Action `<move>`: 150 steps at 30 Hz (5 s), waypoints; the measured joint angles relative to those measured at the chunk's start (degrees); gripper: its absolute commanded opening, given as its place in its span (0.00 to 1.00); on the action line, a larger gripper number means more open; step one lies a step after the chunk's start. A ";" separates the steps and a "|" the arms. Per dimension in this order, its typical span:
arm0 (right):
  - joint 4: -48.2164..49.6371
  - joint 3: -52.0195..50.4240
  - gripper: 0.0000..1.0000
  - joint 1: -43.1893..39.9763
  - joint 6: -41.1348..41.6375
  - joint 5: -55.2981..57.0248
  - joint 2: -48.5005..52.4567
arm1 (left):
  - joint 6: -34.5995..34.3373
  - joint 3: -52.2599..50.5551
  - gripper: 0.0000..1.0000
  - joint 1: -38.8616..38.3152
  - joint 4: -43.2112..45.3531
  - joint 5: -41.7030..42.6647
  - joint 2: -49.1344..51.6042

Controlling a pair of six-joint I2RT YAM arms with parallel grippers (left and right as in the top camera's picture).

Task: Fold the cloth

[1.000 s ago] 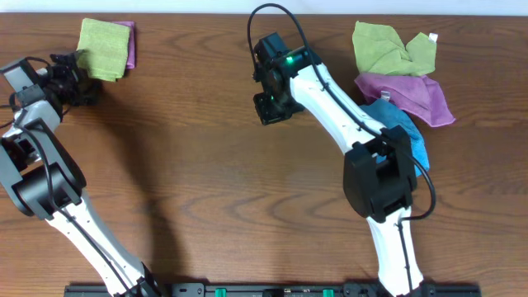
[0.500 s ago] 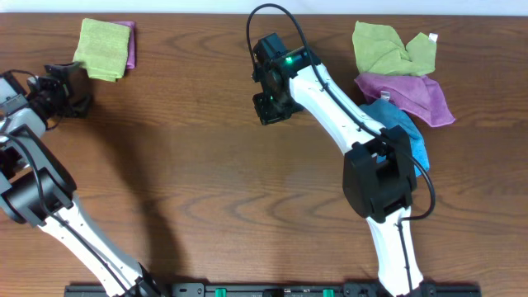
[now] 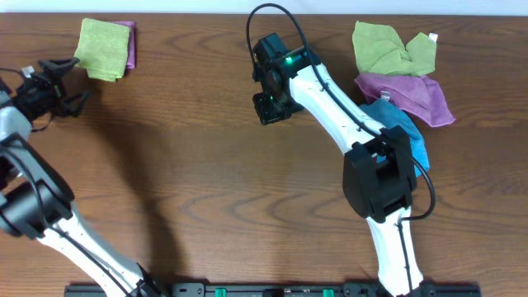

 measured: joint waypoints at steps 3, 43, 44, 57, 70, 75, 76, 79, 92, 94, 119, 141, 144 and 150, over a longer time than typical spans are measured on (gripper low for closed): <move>-0.50 0.22 0.01 0.00 0.00 0.00 0.00 | 8.15 -0.04 0.95 -0.02 -11.32 -4.11 -7.23; 15.17 -68.39 0.99 -3.80 -0.28 15.50 -86.82 | 37.94 -50.01 0.95 -42.93 -34.53 -53.79 -90.82; 16.11 -68.43 0.99 -3.80 0.00 15.23 -87.73 | 37.48 -50.62 0.95 -42.93 -33.18 -53.31 -91.30; 21.86 -68.24 0.99 -3.80 0.96 14.86 -90.25 | 34.93 -50.40 0.95 -42.93 -25.62 -52.59 -92.78; 21.68 -68.24 0.99 -3.80 1.14 14.69 -90.20 | 34.91 -50.40 0.95 -42.93 -35.41 -52.78 -92.70; 21.70 -68.24 0.99 -3.80 1.14 14.69 -90.20 | 35.63 -50.40 0.95 -42.93 -35.36 -54.69 -92.85; 21.68 -68.24 0.99 -3.80 1.16 14.69 -90.20 | 36.59 -50.40 0.96 -42.73 -34.80 -55.43 -93.29; 21.70 -68.24 0.99 -3.80 1.16 14.69 -90.20 | 39.78 -51.19 0.95 -41.48 -30.47 -56.48 -95.91; 21.53 -68.24 0.99 -3.80 1.18 14.64 -90.12 | 45.68 -76.22 0.96 -34.93 -11.45 -53.35 -116.76; 21.55 -68.24 0.99 -3.80 1.16 14.67 -90.09 | 45.70 -78.12 0.95 -34.77 -11.28 -52.76 -118.53; 21.53 -68.24 0.99 -3.80 1.31 14.67 -90.09 | 45.90 -84.26 0.95 -35.54 -10.43 -51.23 -125.28; 16.50 -68.28 0.99 -4.70 -1.97 16.11 -90.16 | 45.90 -84.26 0.95 -35.54 -10.43 -51.23 -125.28; 16.39 -68.74 0.99 -9.51 -4.13 16.52 -90.99 | 45.90 -84.26 0.95 -35.54 -10.40 -51.23 -125.28; 20.85 -76.96 0.99 -18.08 -6.25 16.61 -100.45 | 45.90 -84.26 0.95 -35.54 -10.43 -51.23 -125.28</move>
